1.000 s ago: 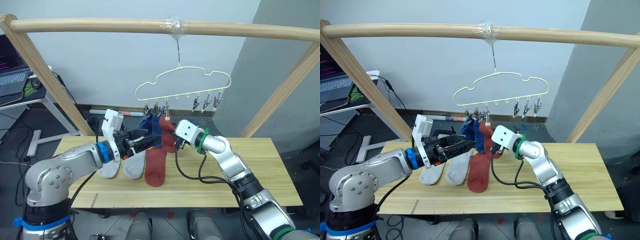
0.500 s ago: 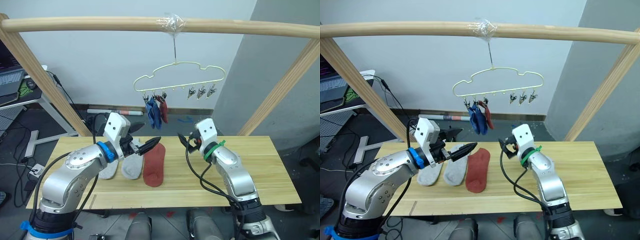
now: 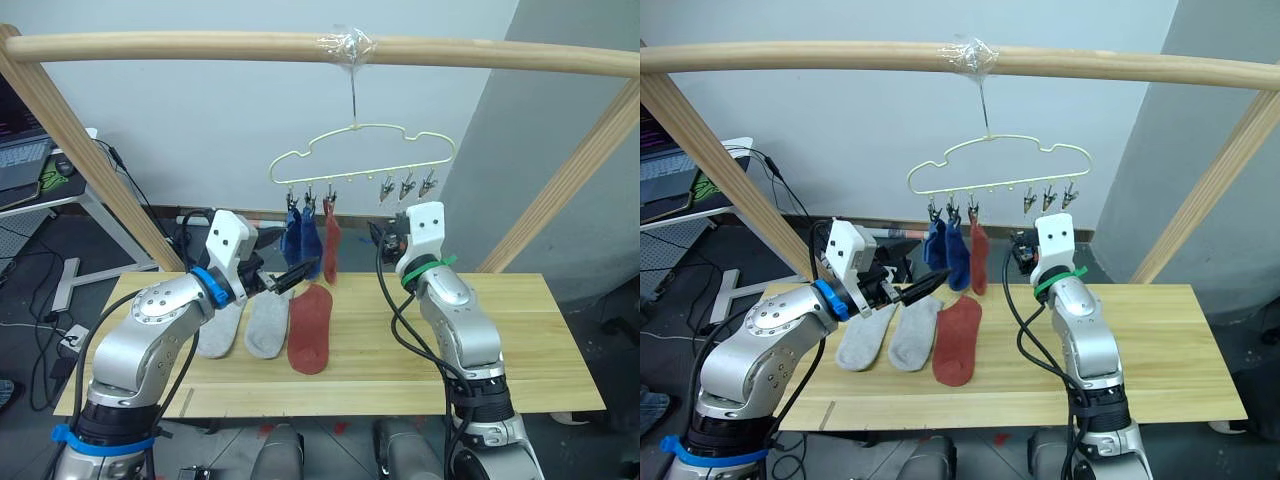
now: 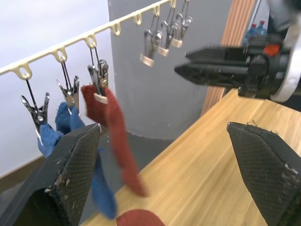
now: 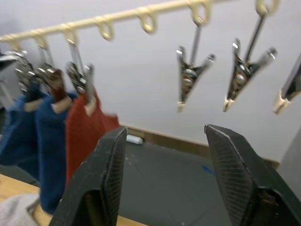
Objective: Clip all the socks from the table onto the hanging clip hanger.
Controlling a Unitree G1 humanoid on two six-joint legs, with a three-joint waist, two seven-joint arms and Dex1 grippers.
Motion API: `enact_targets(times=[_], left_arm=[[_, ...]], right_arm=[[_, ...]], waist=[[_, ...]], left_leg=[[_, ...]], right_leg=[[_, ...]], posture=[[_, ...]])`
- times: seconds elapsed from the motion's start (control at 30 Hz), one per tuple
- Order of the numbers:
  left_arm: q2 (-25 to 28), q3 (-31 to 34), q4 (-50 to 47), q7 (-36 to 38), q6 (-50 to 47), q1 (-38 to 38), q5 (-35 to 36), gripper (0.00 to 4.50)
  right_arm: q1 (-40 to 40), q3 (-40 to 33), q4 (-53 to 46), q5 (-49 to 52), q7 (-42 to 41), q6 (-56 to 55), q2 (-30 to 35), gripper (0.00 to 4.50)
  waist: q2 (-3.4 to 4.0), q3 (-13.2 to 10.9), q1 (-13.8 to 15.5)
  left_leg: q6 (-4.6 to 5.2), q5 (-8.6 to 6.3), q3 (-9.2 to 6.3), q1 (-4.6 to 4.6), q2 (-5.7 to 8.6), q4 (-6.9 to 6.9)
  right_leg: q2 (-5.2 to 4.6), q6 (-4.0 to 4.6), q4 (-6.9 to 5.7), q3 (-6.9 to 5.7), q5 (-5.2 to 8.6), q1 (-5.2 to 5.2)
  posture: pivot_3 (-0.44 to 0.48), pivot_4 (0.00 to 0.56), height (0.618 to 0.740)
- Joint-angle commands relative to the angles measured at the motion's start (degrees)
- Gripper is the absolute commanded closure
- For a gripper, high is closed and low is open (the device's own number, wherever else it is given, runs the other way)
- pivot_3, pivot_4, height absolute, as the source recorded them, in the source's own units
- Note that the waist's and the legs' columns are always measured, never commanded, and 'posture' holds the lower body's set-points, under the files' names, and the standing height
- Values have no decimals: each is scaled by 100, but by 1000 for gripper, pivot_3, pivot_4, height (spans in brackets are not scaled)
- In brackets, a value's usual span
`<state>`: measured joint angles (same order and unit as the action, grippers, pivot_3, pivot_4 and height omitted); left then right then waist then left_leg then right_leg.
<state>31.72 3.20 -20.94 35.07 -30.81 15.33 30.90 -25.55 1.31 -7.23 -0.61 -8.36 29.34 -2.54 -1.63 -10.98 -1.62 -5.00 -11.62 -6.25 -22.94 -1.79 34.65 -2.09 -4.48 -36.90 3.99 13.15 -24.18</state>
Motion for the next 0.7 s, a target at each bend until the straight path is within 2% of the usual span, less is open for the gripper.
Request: enact_targets(times=[0.03,0.2,0.5,0.7], left_arm=[[-159,97,-28,-205,148,161,-108,0],[-436,124,-35,-503,103,229,-172,0],[-470,101,-276,-500,22,194,-119,0],[-436,128,-586,-468,-146,226,9,0]], right_arm=[[-377,-105,158,138,116,-193,-16,1621],[-756,-215,782,182,214,-458,7,1621],[-1397,-371,1782,328,359,-916,23,1621],[-1632,-330,2049,454,301,-1157,-65,1621]], waist=[[0,0,-2],[0,0,-1],[0,0,0],[1,0,6]], left_leg=[[1,0,0,1,0,1],[1,1,-2,2,0,1],[1,1,-3,2,0,-1],[1,1,-3,2,0,-1]], right_leg=[[0,-1,-1,0,-1,0],[2,-1,-3,-1,-1,2],[2,-1,-3,-2,-2,2],[2,-2,-4,-1,-3,2]], posture=[[92,152,740],[104,148,740],[127,141,740],[141,142,740]])
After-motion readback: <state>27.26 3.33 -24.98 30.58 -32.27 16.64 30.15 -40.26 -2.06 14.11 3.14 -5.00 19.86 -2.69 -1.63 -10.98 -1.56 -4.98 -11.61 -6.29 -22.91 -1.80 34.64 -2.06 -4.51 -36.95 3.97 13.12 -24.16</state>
